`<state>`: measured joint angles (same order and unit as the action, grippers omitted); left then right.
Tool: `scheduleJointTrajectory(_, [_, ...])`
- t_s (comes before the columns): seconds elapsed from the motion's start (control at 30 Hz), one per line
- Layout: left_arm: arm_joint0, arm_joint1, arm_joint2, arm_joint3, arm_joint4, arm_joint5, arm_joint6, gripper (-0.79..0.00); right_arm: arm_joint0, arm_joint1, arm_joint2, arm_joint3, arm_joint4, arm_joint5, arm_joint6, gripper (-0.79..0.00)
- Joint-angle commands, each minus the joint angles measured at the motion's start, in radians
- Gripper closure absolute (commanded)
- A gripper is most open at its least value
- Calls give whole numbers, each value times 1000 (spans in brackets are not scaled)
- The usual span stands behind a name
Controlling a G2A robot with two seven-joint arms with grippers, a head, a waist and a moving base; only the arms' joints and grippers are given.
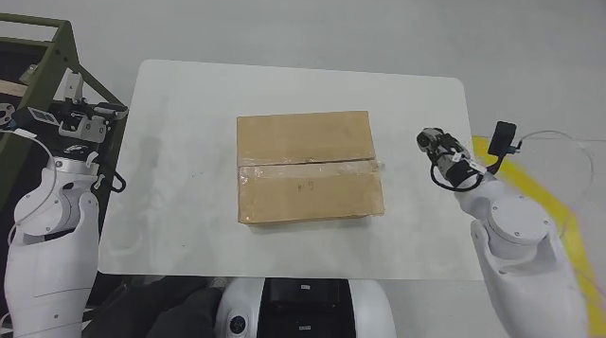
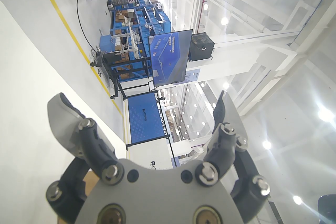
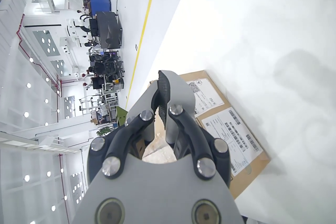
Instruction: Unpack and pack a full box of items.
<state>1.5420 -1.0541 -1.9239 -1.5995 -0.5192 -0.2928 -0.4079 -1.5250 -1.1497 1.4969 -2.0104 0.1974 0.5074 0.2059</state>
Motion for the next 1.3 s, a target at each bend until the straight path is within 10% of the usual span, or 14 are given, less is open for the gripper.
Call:
scheduleJointTrajectory(0.0, [0,0,0,0,0,0,0,-785,3,1,9,-3,-5,-3,5,0])
scheduleJointTrajectory(0.37, [0,0,0,0,0,0,0,-785,45,4,46,8,-34,-23,27,-3])
scheduleJointTrajectory(0.5, [0,0,0,0,0,0,0,-785,54,4,53,12,-38,-28,26,-785])
scheduleJointTrajectory(0.53, [0,0,0,0,0,0,0,-784,54,4,52,11,-39,-28,25,-49])
scheduleJointTrajectory(0.9, [0,0,0,0,0,0,0,-785,54,4,53,12,-38,-28,26,-673])
scheduleJointTrajectory(1.27, [0,0,0,0,0,0,0,-785,54,4,53,12,-38,-28,26,-784])
